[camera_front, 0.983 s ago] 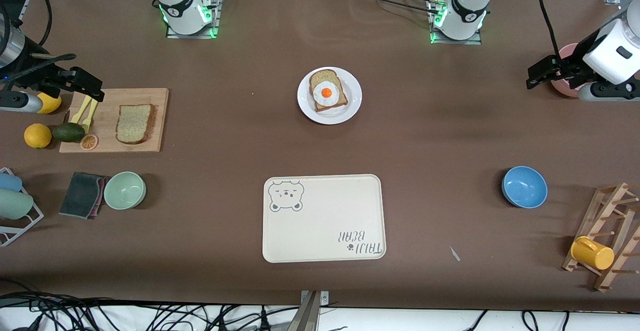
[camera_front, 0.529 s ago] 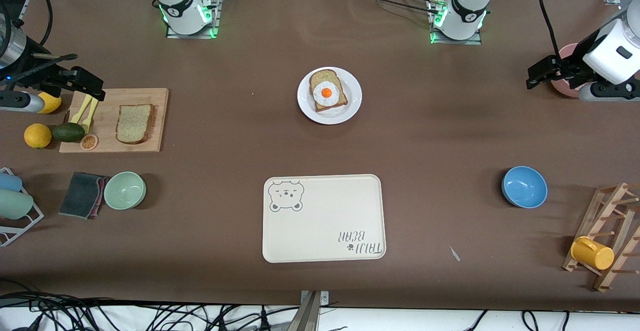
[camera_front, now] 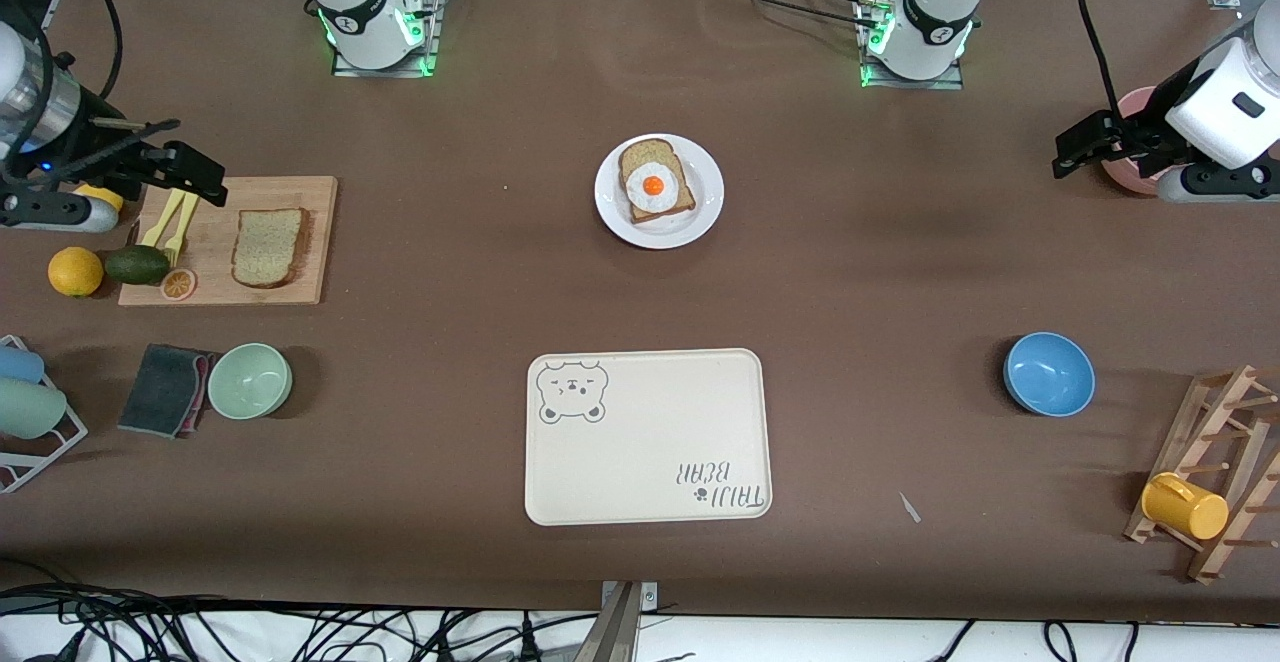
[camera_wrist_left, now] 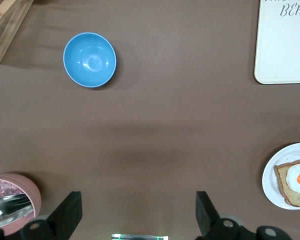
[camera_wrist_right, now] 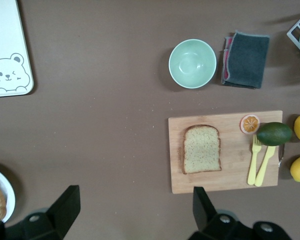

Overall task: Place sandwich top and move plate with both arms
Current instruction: 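Reach the right gripper down to the bread slice on the cutting board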

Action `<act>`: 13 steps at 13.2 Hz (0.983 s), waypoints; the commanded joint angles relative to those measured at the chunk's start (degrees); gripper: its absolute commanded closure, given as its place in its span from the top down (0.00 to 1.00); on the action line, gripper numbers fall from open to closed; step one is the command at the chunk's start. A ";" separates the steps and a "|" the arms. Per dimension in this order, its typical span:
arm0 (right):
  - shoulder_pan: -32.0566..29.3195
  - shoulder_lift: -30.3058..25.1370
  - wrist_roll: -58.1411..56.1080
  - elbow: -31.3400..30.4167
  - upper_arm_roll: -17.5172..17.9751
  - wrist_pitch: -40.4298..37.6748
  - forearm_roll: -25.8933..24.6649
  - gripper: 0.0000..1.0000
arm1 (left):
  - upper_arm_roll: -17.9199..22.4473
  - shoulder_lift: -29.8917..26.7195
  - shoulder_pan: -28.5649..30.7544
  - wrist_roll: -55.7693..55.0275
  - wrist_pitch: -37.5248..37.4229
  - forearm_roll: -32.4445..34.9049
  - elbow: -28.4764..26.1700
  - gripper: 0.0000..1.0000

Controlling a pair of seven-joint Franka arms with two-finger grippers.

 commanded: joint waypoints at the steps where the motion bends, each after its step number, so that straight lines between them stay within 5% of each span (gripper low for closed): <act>1: 0.03 -0.84 -0.49 -7.30 0.54 6.13 -2.00 0.99 | 0.00 -0.81 0.08 1.01 -0.80 0.78 -0.20 1.00; 9: -0.59 0.48 7.30 -29.44 0.02 25.00 -10.70 0.97 | 0.00 -0.81 -0.01 1.01 -0.80 0.87 -0.11 1.00; 13: -0.67 6.09 9.44 -31.67 -2.10 30.84 -16.06 0.91 | 0.00 -0.81 0.08 1.01 -0.80 0.78 -0.20 1.00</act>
